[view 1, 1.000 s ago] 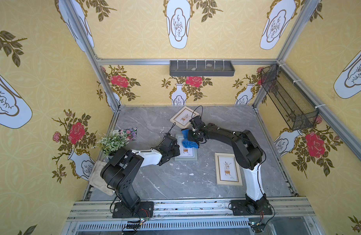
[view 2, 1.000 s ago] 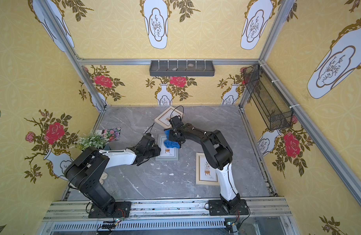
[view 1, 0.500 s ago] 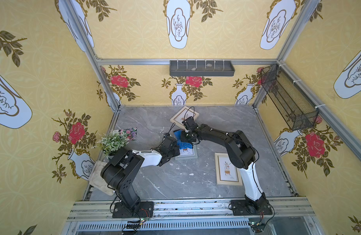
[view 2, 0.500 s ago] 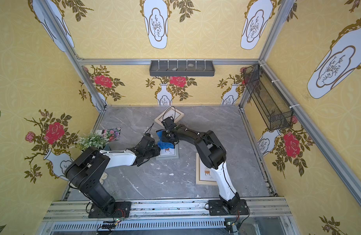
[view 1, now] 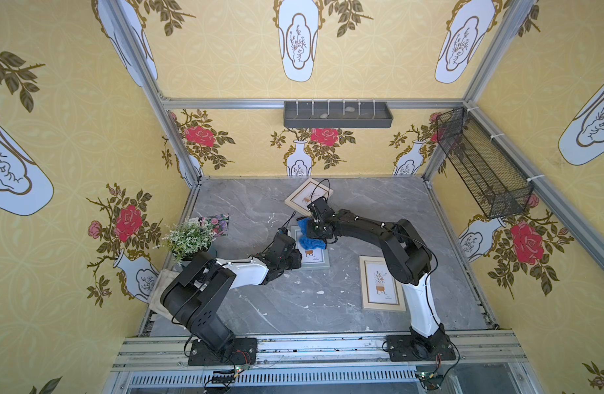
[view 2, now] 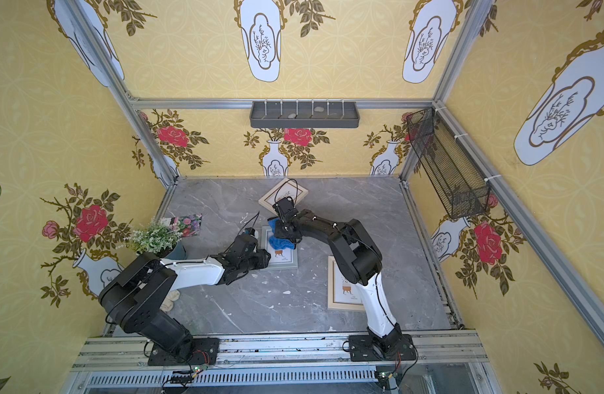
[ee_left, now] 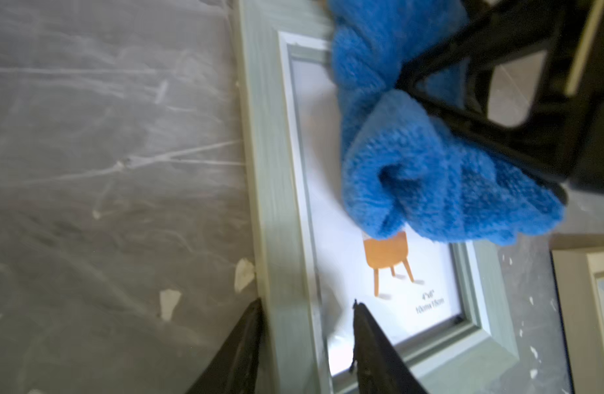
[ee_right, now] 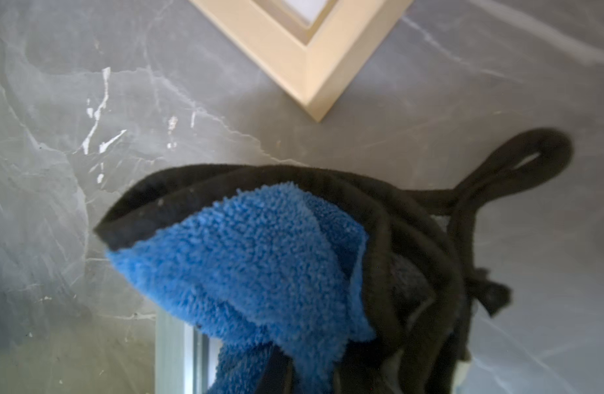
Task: Wipe the picture frame with a cloth
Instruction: Wipe the dirt from the picture frame.
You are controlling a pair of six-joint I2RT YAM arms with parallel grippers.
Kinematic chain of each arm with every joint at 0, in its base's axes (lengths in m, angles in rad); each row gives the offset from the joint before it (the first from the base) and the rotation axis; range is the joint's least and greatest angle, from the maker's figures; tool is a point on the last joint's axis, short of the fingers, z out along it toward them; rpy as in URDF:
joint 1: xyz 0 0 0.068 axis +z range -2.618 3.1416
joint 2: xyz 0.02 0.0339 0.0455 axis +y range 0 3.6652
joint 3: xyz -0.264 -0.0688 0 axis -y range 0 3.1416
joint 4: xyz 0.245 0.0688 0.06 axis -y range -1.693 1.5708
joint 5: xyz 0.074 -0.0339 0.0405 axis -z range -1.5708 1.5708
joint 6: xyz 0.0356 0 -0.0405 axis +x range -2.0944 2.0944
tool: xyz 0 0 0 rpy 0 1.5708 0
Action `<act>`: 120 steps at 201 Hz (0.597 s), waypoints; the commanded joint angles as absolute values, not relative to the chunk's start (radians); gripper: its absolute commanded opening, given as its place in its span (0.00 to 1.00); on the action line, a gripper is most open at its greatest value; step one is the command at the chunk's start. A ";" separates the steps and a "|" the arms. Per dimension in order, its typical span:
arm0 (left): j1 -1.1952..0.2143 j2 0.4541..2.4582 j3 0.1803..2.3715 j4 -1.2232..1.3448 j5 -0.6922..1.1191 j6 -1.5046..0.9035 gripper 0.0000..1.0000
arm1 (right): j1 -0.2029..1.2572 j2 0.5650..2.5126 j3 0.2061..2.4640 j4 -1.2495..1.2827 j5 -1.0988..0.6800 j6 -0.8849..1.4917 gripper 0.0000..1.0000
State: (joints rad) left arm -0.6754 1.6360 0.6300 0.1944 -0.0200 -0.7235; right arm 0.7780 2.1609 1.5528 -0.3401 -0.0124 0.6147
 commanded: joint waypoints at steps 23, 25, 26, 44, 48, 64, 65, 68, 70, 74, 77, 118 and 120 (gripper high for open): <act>-0.689 1.685 0.604 -0.117 0.057 -0.745 0.44 | 0.796 2.174 1.546 -0.403 0.020 0.641 0.05; -0.690 1.687 0.604 -0.119 0.054 -0.747 0.42 | 0.796 2.173 1.544 -0.403 0.021 0.642 0.05; -0.689 1.688 0.604 -0.119 0.053 -0.748 0.41 | 0.796 2.173 1.544 -0.403 0.022 0.642 0.05; -0.689 1.700 0.601 -0.115 0.048 -0.761 0.35 | 0.794 2.158 1.535 -0.399 0.032 0.640 0.05; -0.689 1.702 0.599 -0.115 0.050 -0.763 0.35 | 0.792 2.155 1.533 -0.399 0.035 0.640 0.05; -0.689 1.706 0.587 -0.109 0.044 -0.771 0.35 | 0.787 2.148 1.529 -0.394 0.035 0.641 0.05; -0.689 1.706 0.586 -0.109 0.043 -0.771 0.35 | 0.786 2.148 1.529 -0.394 0.035 0.640 0.05; -0.689 1.706 0.585 -0.110 0.040 -0.771 0.34 | 0.785 2.146 1.530 -0.392 0.032 0.639 0.05; -0.689 1.706 0.584 -0.110 0.038 -0.773 0.34 | 0.786 2.146 1.531 -0.390 0.030 0.637 0.05; -0.689 1.703 0.582 -0.111 0.034 -0.774 0.33 | 0.787 2.145 1.533 -0.387 0.025 0.635 0.05; -0.689 1.704 0.582 -0.112 0.030 -0.777 0.33 | 0.789 2.145 1.536 -0.385 0.023 0.634 0.05; -0.688 1.717 0.591 -0.128 -0.010 -0.788 0.26 | 0.832 2.192 1.614 -0.388 -0.044 0.622 0.06; -0.687 1.717 0.591 -0.131 -0.013 -0.789 0.25 | 0.832 2.194 1.615 -0.389 -0.048 0.623 0.06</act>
State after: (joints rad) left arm -0.6872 1.6695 0.6136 0.2649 -0.0410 -0.7700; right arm 0.8177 2.1639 1.5875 -0.3614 0.0132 0.6277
